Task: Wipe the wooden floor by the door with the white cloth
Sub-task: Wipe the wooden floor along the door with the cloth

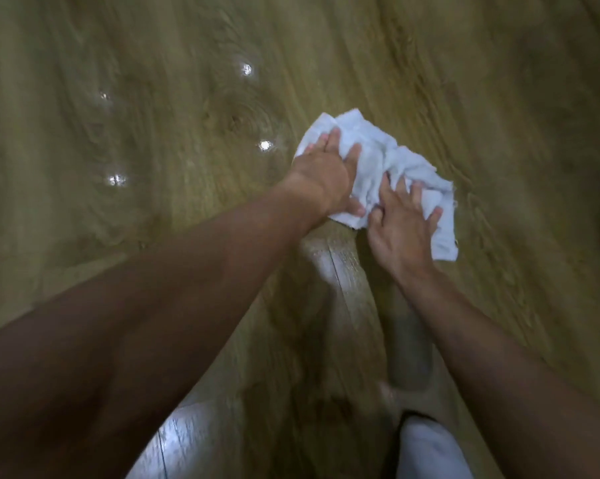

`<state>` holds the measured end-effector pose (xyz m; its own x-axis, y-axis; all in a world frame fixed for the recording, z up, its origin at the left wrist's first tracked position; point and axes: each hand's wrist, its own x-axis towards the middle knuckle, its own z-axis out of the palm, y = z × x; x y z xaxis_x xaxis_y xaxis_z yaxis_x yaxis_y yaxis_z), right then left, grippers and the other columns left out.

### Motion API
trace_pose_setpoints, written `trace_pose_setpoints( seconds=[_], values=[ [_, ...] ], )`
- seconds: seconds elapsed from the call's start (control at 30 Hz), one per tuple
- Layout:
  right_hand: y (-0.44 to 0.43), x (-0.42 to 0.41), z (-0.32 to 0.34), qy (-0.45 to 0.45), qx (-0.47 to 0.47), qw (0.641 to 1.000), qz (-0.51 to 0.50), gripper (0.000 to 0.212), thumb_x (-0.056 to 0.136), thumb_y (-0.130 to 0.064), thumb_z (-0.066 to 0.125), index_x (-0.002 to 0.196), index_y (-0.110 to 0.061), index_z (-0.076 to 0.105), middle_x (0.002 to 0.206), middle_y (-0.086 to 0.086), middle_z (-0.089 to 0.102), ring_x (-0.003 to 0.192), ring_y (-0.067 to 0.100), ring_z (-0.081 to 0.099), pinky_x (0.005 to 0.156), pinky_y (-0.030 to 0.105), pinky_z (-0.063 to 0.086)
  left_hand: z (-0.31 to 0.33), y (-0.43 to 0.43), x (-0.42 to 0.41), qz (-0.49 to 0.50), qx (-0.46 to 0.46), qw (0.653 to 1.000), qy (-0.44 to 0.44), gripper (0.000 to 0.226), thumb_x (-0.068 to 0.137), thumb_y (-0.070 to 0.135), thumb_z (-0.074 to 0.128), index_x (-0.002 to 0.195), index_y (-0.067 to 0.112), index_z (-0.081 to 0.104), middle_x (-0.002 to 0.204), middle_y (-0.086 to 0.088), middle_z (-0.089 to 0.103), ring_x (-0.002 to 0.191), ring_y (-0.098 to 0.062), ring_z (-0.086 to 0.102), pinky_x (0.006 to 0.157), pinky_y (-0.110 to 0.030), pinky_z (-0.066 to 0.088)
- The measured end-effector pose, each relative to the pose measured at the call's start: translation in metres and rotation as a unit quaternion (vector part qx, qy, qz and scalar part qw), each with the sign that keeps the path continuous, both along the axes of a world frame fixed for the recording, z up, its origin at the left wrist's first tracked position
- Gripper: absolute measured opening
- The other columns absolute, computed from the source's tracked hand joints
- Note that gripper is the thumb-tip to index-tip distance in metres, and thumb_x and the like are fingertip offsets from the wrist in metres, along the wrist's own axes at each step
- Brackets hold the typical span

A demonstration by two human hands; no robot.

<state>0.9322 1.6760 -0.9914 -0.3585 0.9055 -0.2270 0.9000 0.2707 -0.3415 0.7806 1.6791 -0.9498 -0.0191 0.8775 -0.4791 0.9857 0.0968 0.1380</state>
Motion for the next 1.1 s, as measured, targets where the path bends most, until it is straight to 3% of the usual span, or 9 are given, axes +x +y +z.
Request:
trace_pose_setpoints(
  seconds=[0.27,0.37,0.5,0.67,0.73,0.8,0.87,1.0,1.1],
  values=[
    [-0.094,0.008,0.010,-0.055,0.029,0.977,0.206,0.056,0.095,-0.027,0.014,0.144,-0.015,0.039,0.148,0.006,0.042,0.144,0.028,0.023,0.114,0.059,0.016,-0.011,-0.109,-0.016,-0.042,0.024,0.997,0.054,0.094,0.087,0.066,0.037,0.151,0.018,-0.011,0.154,-0.027,-0.018,0.144,-0.038,-0.013,0.119,-0.042,-0.002],
    [-0.084,-0.001,0.008,-0.074,0.022,0.967,0.245,0.059,0.097,-0.038,0.007,0.150,-0.021,0.026,0.155,0.000,0.029,0.148,0.024,0.011,0.115,0.057,0.008,-0.019,-0.138,-0.033,-0.003,0.049,0.998,0.046,0.096,0.084,0.070,0.035,0.151,0.019,-0.009,0.156,-0.022,-0.015,0.146,-0.033,-0.011,0.118,-0.038,-0.002],
    [-0.045,-0.045,0.001,-0.067,0.014,0.967,0.247,0.053,0.102,-0.042,0.018,0.152,-0.028,0.008,0.161,-0.005,0.004,0.148,0.020,-0.007,0.115,0.055,-0.005,-0.018,-0.125,-0.065,0.091,0.039,0.995,-0.018,0.101,0.080,0.072,0.042,0.152,0.018,-0.005,0.158,-0.017,-0.012,0.147,-0.028,-0.008,0.118,-0.037,0.002],
    [-0.054,-0.050,0.002,-0.028,0.044,0.967,0.248,0.050,0.103,-0.038,0.019,0.152,-0.028,0.015,0.160,-0.003,0.017,0.148,0.020,0.003,0.117,0.052,-0.001,-0.012,-0.145,-0.071,0.122,0.024,0.992,-0.005,0.093,0.086,0.069,0.037,0.153,0.019,-0.004,0.158,-0.017,-0.013,0.147,-0.028,-0.010,0.118,-0.036,0.000],
    [-0.084,-0.033,0.004,-0.013,0.073,0.960,0.270,0.051,0.101,-0.037,0.018,0.151,-0.025,0.023,0.155,-0.001,0.030,0.147,0.020,0.013,0.117,0.048,0.004,-0.021,-0.176,-0.059,0.121,0.068,0.990,-0.017,0.083,0.089,0.066,0.031,0.153,0.019,0.006,0.158,-0.019,-0.004,0.147,-0.030,-0.002,0.119,-0.037,0.004],
    [-0.114,-0.023,0.002,-0.022,0.075,0.949,0.306,0.051,0.101,-0.036,0.018,0.148,-0.022,0.030,0.151,-0.001,0.038,0.146,0.020,0.018,0.117,0.047,0.008,-0.033,-0.207,-0.048,0.111,0.138,0.984,-0.001,0.072,0.093,0.059,0.026,0.147,0.013,0.032,0.152,-0.026,0.023,0.142,-0.037,0.024,0.116,-0.044,0.022],
    [-0.122,-0.026,-0.001,-0.038,0.064,0.939,0.337,0.052,0.100,-0.037,0.016,0.147,-0.022,0.033,0.151,-0.002,0.039,0.146,0.020,0.018,0.116,0.047,0.007,-0.041,-0.229,-0.049,0.116,0.160,0.980,-0.005,0.065,0.096,0.049,0.020,0.142,0.010,0.043,0.146,-0.025,0.037,0.137,-0.037,0.035,0.112,-0.047,0.033],
    [-0.090,-0.078,0.000,-0.045,0.022,0.930,0.363,0.059,0.096,-0.048,0.009,0.151,-0.029,0.017,0.160,-0.007,0.015,0.148,0.016,0.000,0.115,0.049,-0.003,-0.041,-0.229,-0.086,0.101,0.159,0.982,0.005,0.059,0.100,0.045,0.014,0.152,0.016,0.015,0.158,-0.010,0.013,0.147,-0.025,0.014,0.119,-0.038,0.018],
    [-0.084,-0.122,0.004,-0.054,0.009,0.939,0.340,0.053,0.102,-0.040,0.021,0.152,-0.027,0.011,0.161,-0.004,0.008,0.148,0.021,-0.003,0.115,0.055,-0.003,-0.035,-0.216,-0.124,0.155,0.109,0.982,0.007,0.060,0.101,0.043,0.023,0.152,0.021,0.003,0.160,-0.006,-0.001,0.148,-0.020,0.001,0.120,-0.035,0.012]
  ],
)
